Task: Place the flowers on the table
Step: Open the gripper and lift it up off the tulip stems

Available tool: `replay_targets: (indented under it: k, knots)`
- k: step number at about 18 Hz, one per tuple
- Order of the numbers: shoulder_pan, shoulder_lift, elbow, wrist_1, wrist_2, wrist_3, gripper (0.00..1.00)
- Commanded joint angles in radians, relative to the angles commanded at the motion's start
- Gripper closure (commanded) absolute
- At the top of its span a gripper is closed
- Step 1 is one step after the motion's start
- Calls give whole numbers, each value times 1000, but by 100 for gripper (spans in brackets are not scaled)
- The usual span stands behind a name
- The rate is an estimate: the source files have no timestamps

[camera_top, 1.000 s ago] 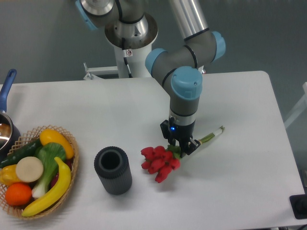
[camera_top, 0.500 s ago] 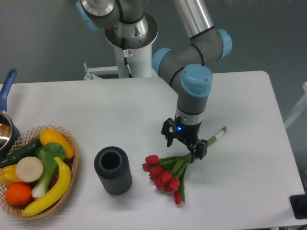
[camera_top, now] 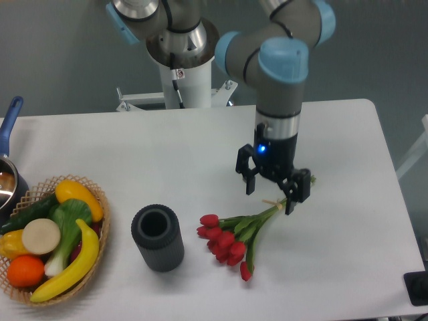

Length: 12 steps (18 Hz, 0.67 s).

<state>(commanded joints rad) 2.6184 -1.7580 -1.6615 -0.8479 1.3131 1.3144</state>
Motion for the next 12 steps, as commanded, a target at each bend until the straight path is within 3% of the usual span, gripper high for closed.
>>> replay_targets:
  k: [6, 8, 12]
  knots:
    - [71, 15, 107, -236, -3, 224, 0]
    - [95, 23, 115, -269, -5, 285, 0]
    - [117, 31, 108, -272, -21, 330, 0]
